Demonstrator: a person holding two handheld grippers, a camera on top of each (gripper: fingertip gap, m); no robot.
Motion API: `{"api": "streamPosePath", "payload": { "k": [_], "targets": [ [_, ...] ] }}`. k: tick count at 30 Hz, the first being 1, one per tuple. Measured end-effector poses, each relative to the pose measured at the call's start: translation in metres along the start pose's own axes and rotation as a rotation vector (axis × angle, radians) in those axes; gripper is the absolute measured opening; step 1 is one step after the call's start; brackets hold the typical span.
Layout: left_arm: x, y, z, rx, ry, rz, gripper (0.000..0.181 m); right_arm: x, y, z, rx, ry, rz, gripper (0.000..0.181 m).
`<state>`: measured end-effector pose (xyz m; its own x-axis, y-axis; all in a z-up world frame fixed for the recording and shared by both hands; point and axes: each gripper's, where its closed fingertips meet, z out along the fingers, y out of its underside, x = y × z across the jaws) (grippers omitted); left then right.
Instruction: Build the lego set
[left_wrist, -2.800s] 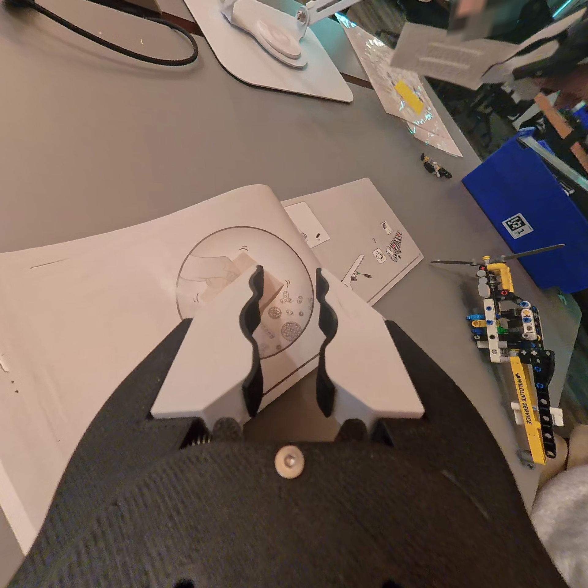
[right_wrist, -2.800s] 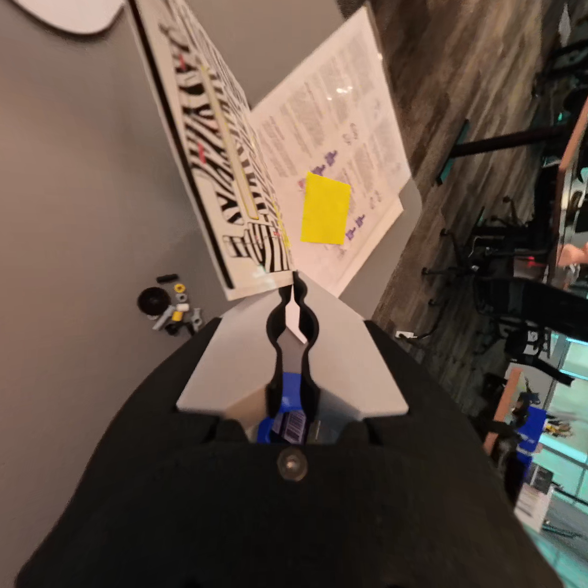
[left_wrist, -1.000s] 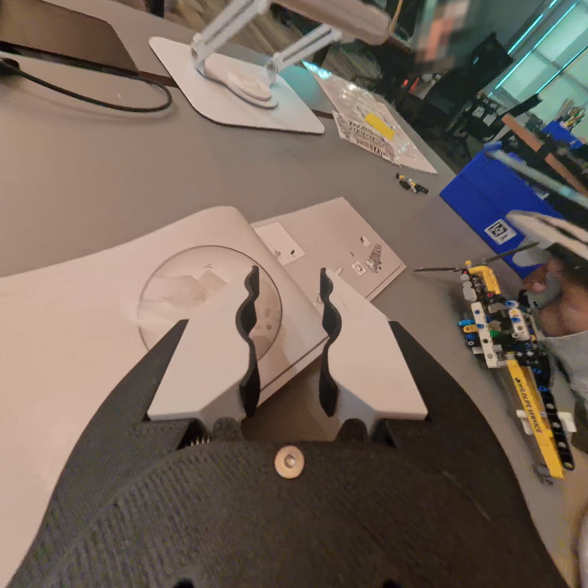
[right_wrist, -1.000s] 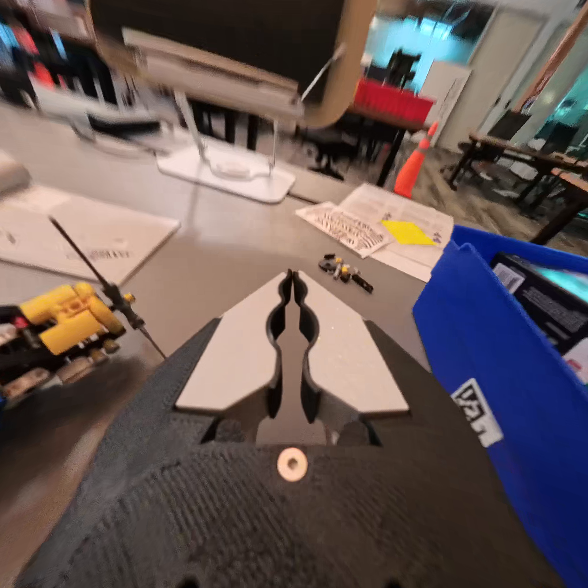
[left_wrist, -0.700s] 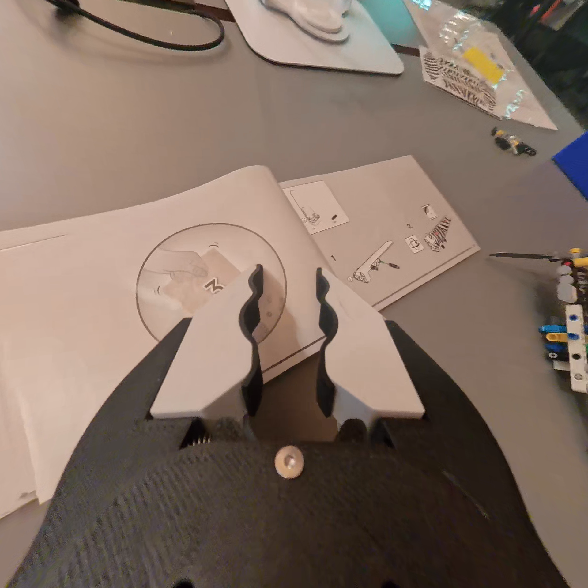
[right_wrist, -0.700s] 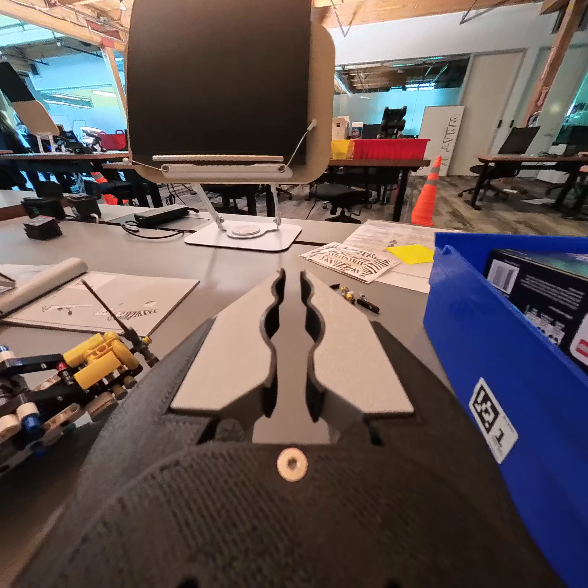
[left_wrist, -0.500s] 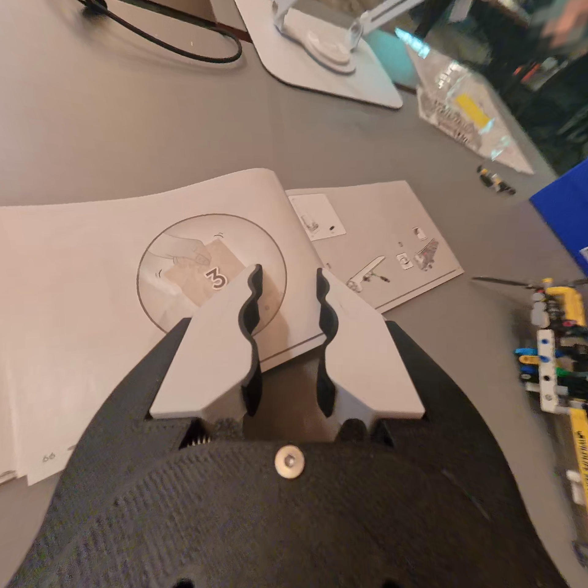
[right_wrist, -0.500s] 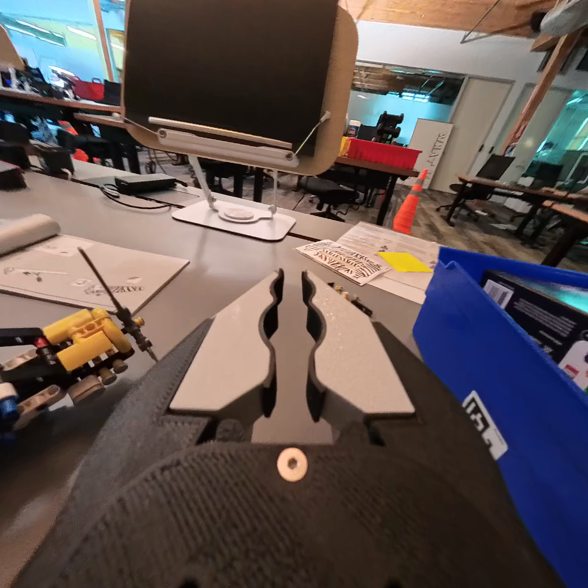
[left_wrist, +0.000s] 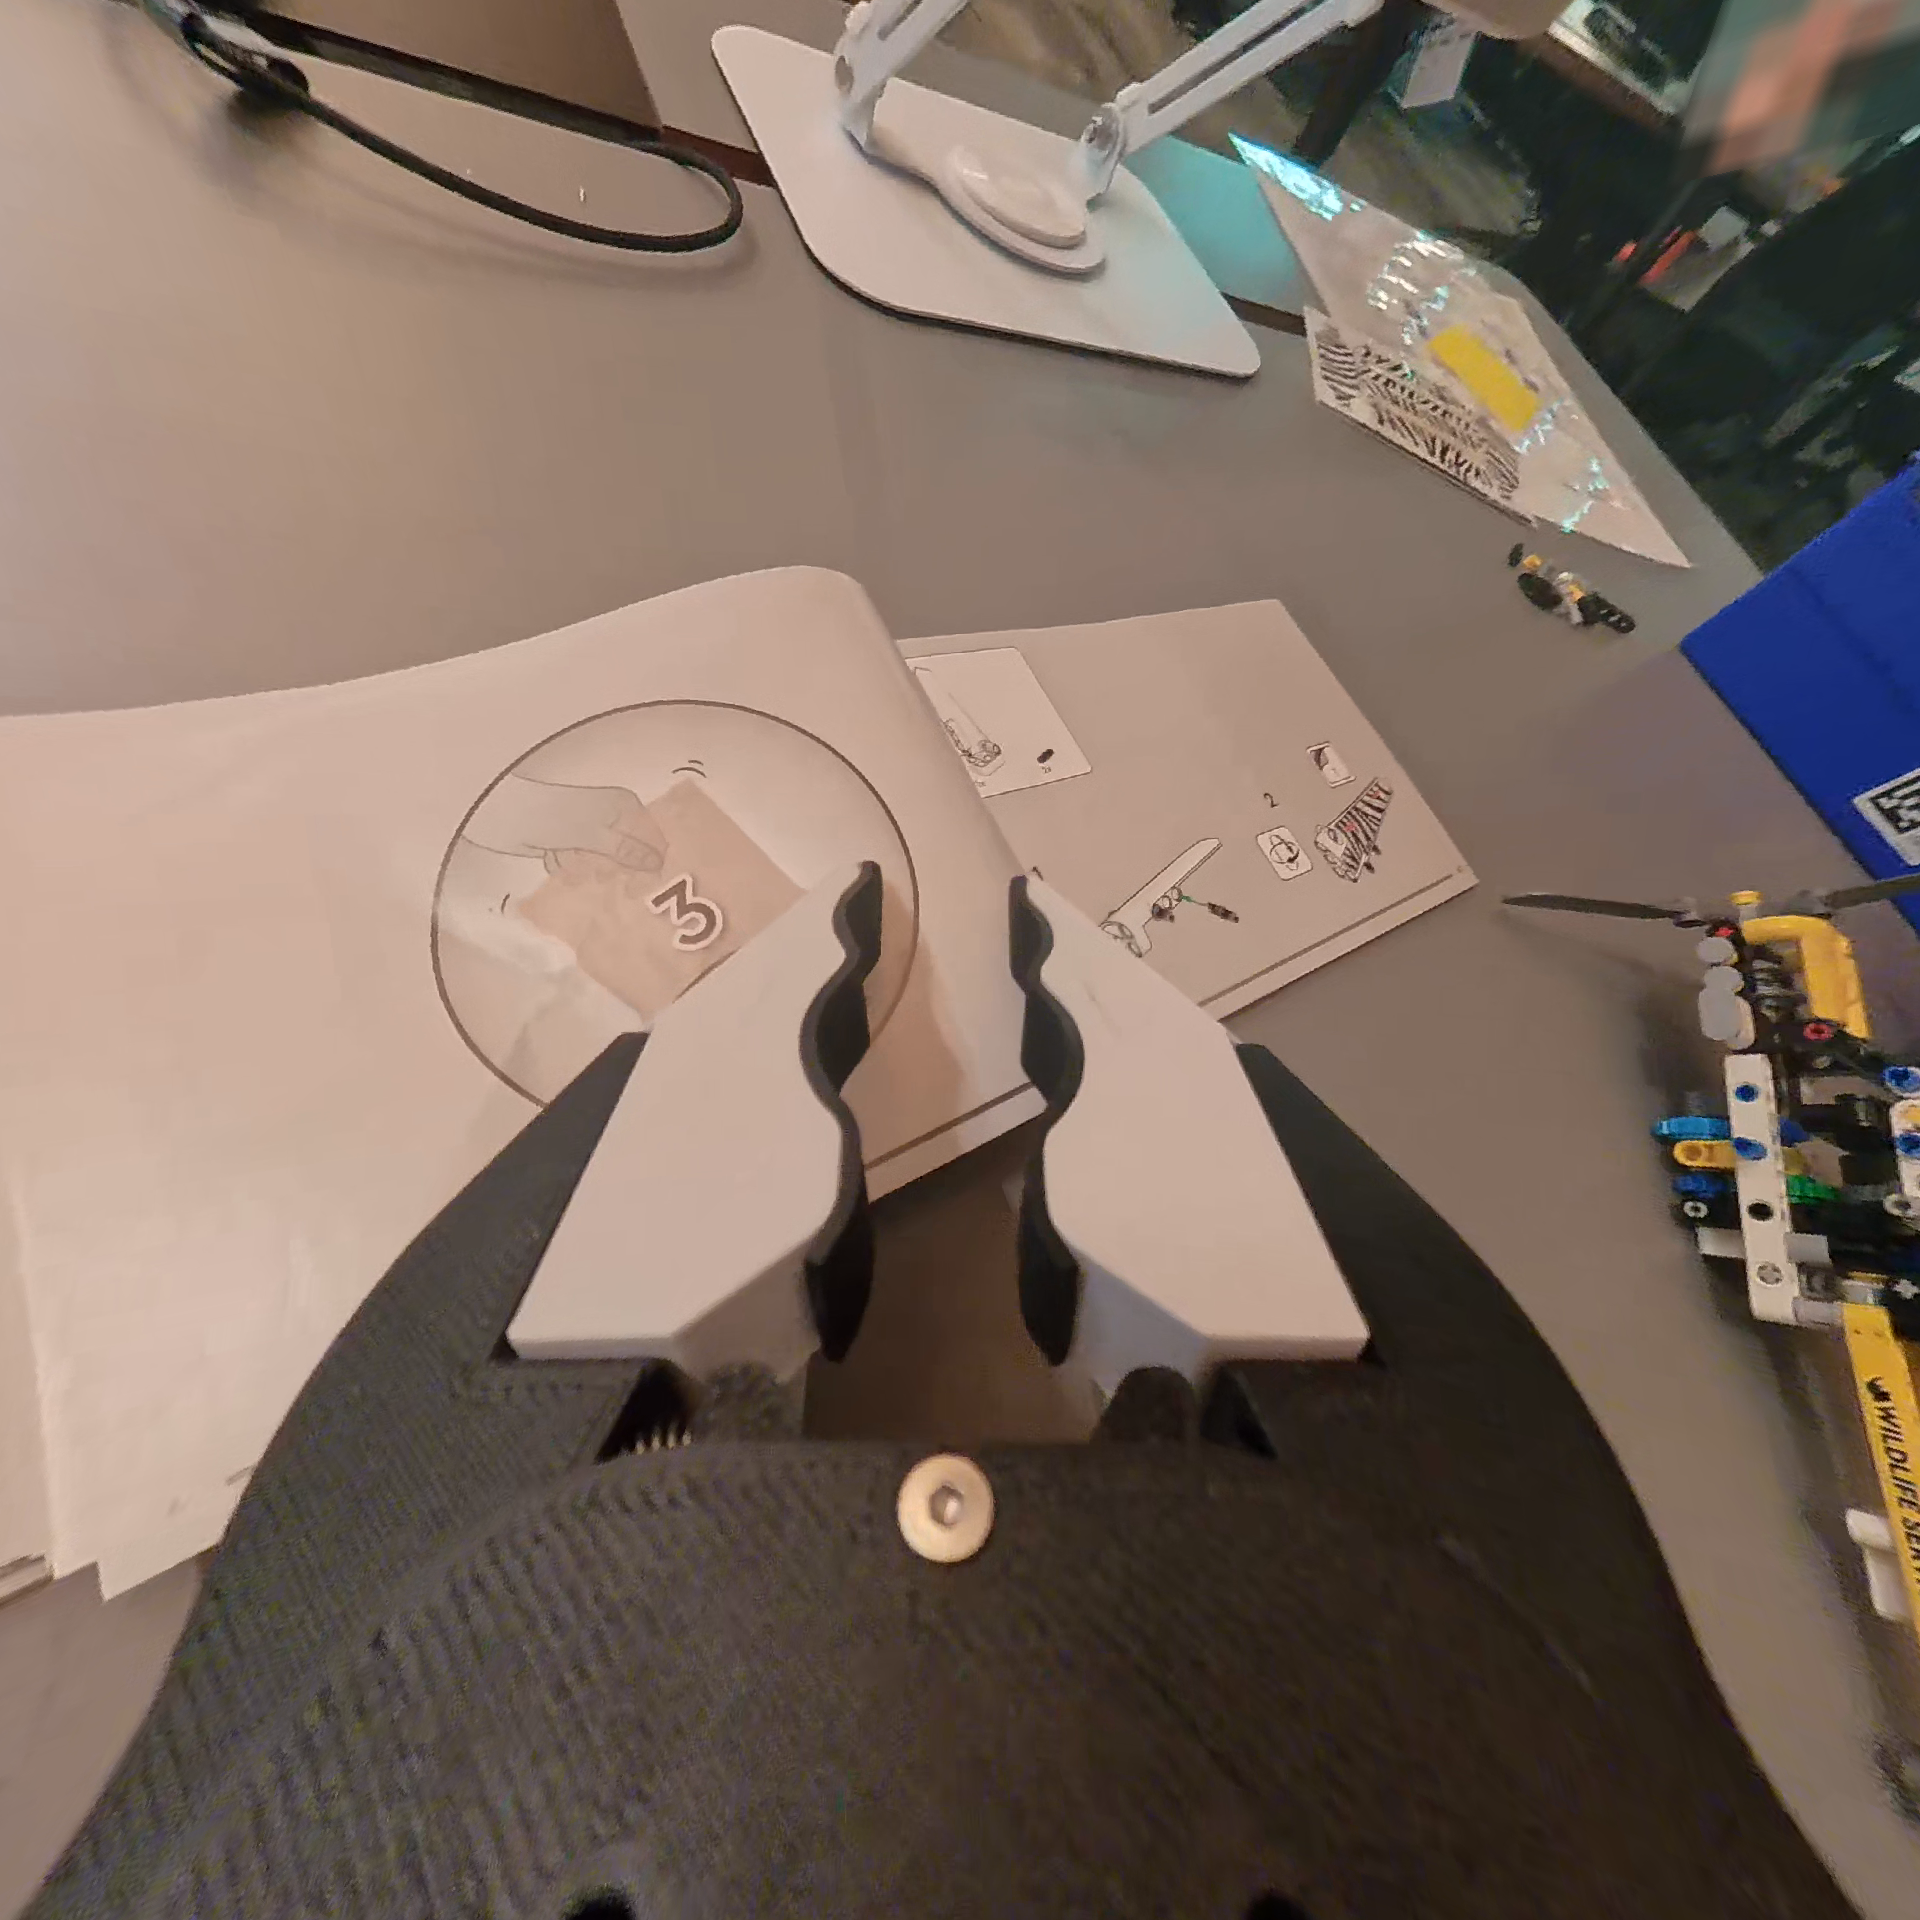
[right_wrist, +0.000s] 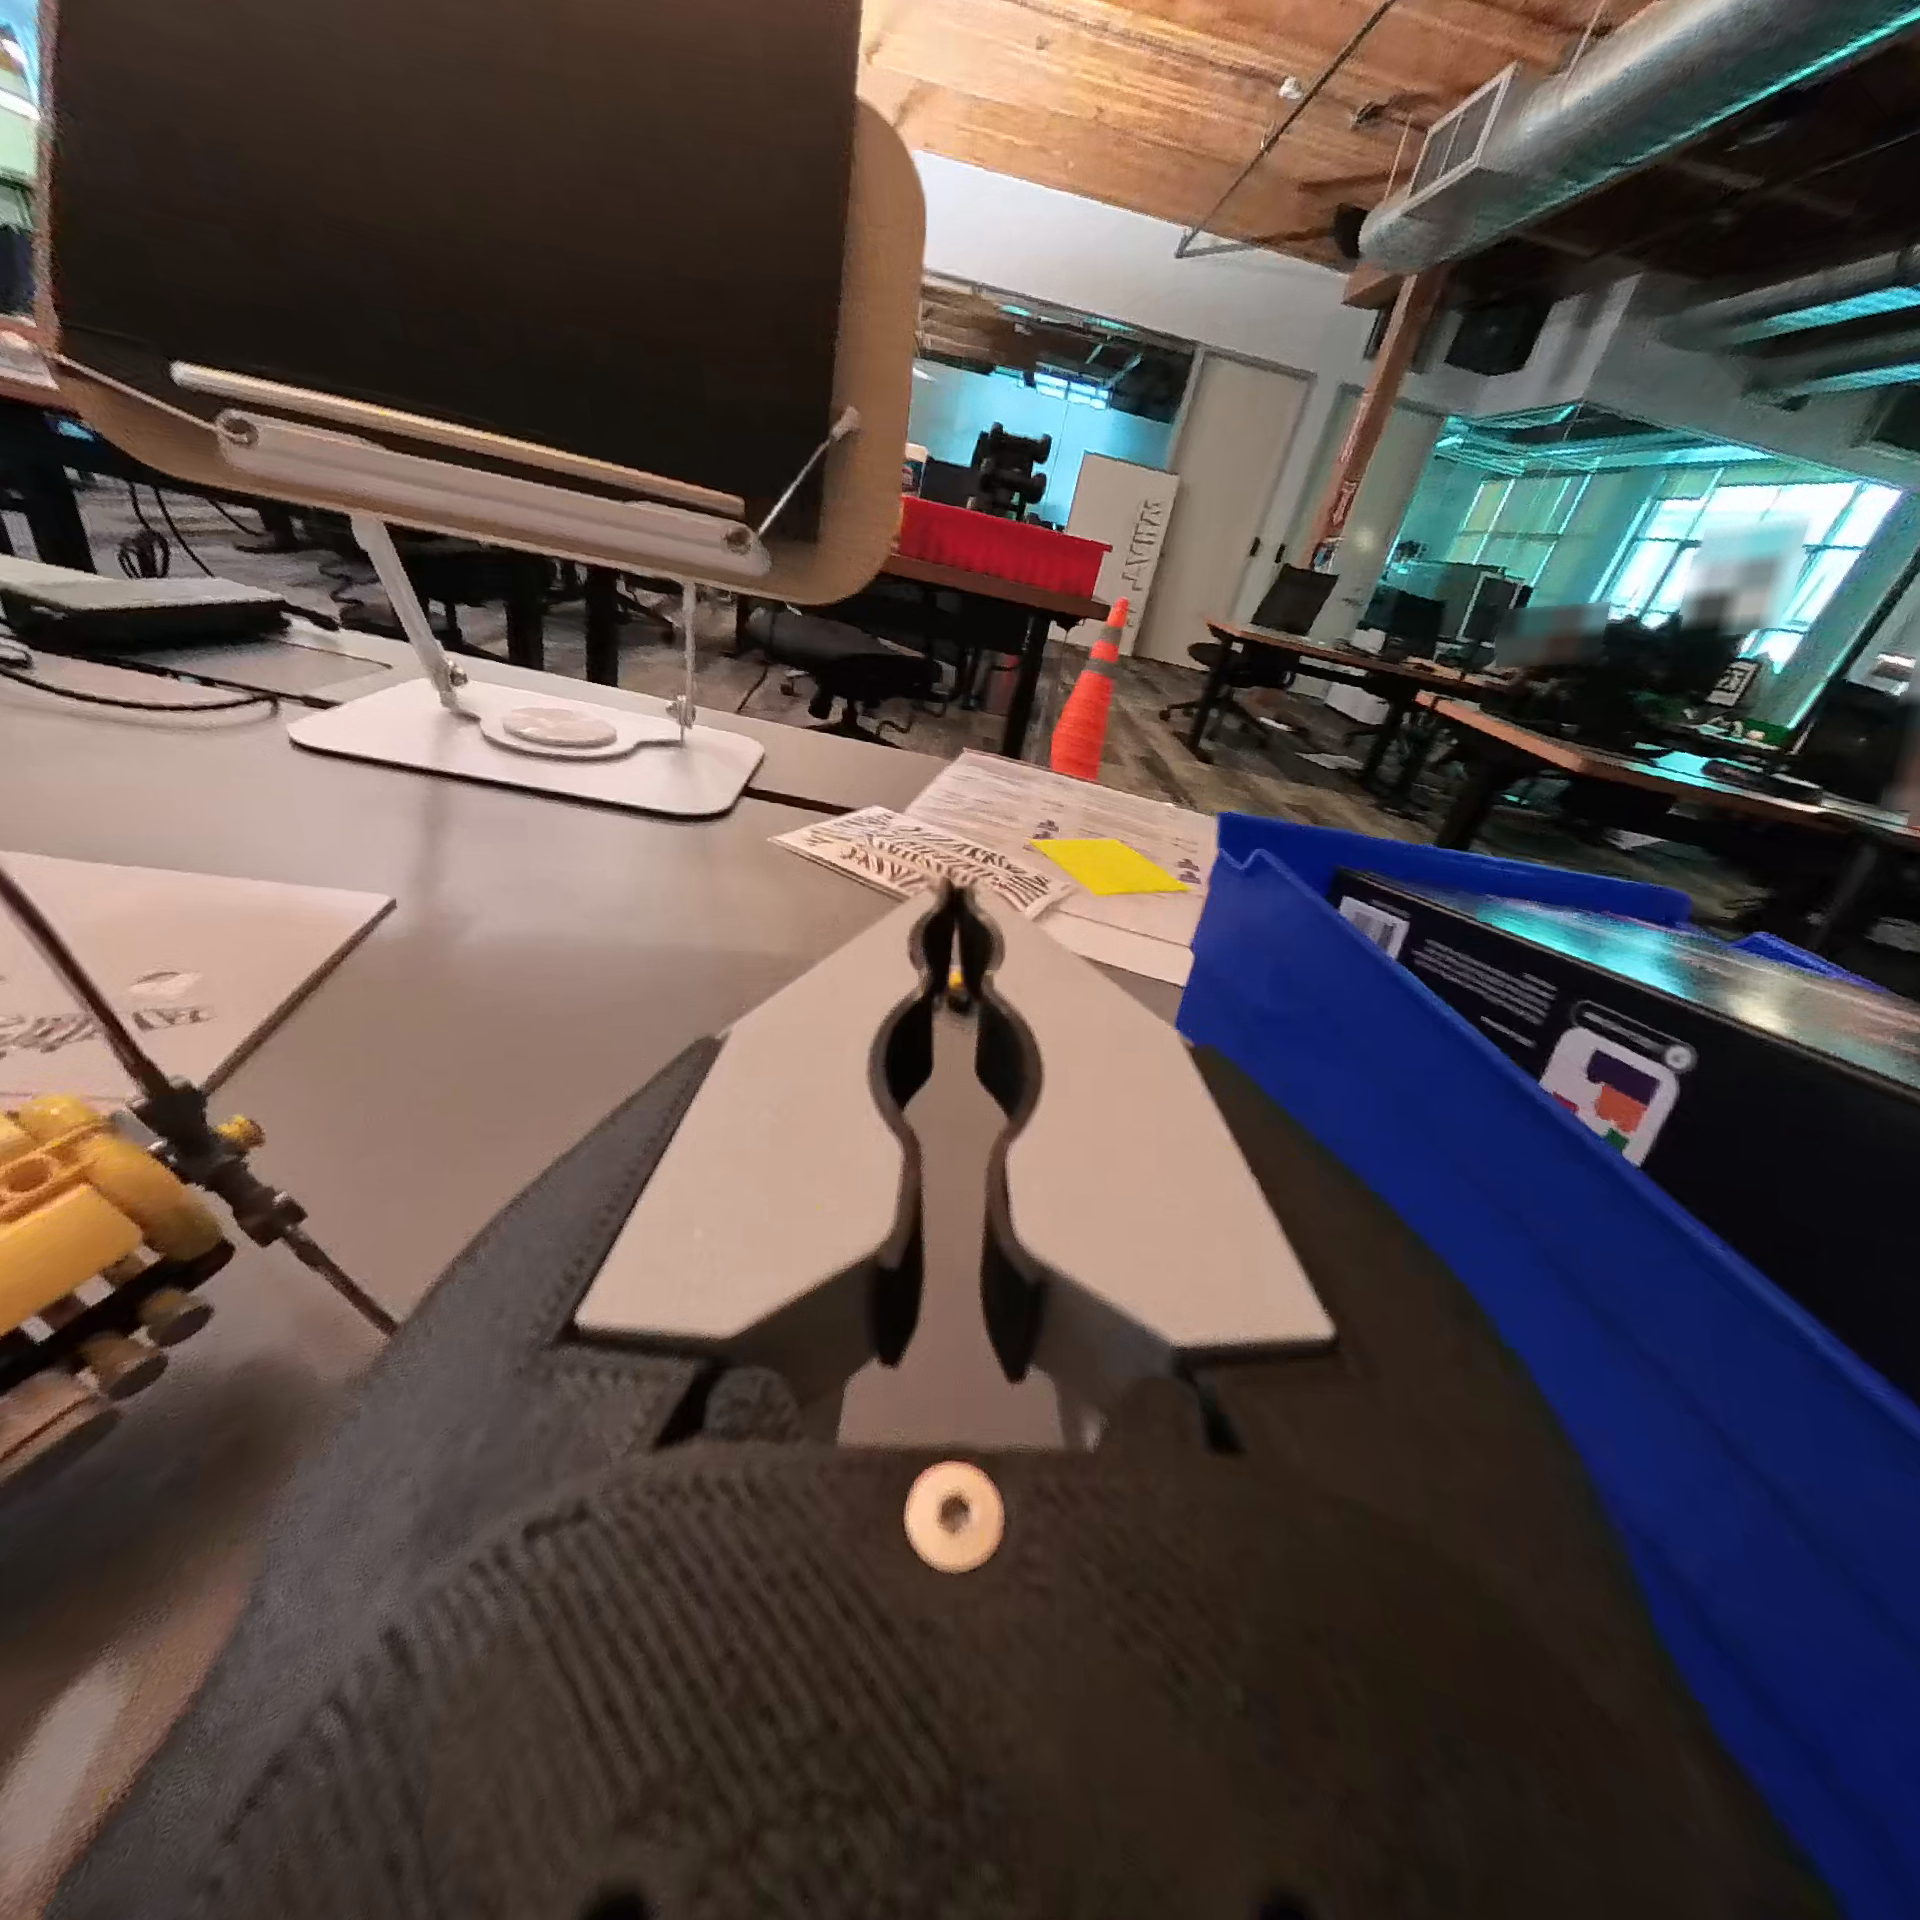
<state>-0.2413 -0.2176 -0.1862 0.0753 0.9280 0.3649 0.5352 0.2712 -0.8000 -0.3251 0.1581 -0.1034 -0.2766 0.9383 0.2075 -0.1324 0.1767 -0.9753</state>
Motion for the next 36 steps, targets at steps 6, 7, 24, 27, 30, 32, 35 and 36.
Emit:
{"api": "streamPosePath", "payload": {
  "k": [6,7,24,27,30,32,35,36],
  "targets": [
    [-0.001,0.003,0.003,-0.025,-0.020,0.014,0.023,-0.007,0.004,0.004,-0.033,-0.016,-0.044,0.008],
    [-0.001,0.004,0.004,-0.035,-0.027,0.022,0.025,-0.009,0.004,0.004,-0.033,-0.027,-0.051,0.012],
    [-0.033,0.010,-0.005,-0.099,-0.261,0.160,0.047,-0.020,-0.009,-0.007,0.065,-0.128,-0.020,0.026],
    [-0.034,0.017,-0.003,-0.148,-0.231,0.134,0.038,-0.021,-0.008,-0.006,0.062,-0.130,-0.021,0.020],
    [-0.037,0.020,-0.002,-0.176,-0.254,0.138,0.036,-0.022,-0.009,-0.007,0.064,-0.138,-0.022,0.019],
    [-0.037,0.021,-0.001,-0.183,-0.263,0.150,0.036,-0.025,-0.009,-0.007,0.066,-0.162,-0.025,0.014],
    [-0.037,0.021,-0.001,-0.183,-0.261,0.148,0.036,-0.026,-0.009,-0.008,0.068,-0.181,-0.008,0.010],
    [-0.037,0.021,-0.001,-0.182,-0.257,0.143,0.036,-0.025,-0.009,-0.008,0.071,-0.182,0.002,0.010]
  ]
}}
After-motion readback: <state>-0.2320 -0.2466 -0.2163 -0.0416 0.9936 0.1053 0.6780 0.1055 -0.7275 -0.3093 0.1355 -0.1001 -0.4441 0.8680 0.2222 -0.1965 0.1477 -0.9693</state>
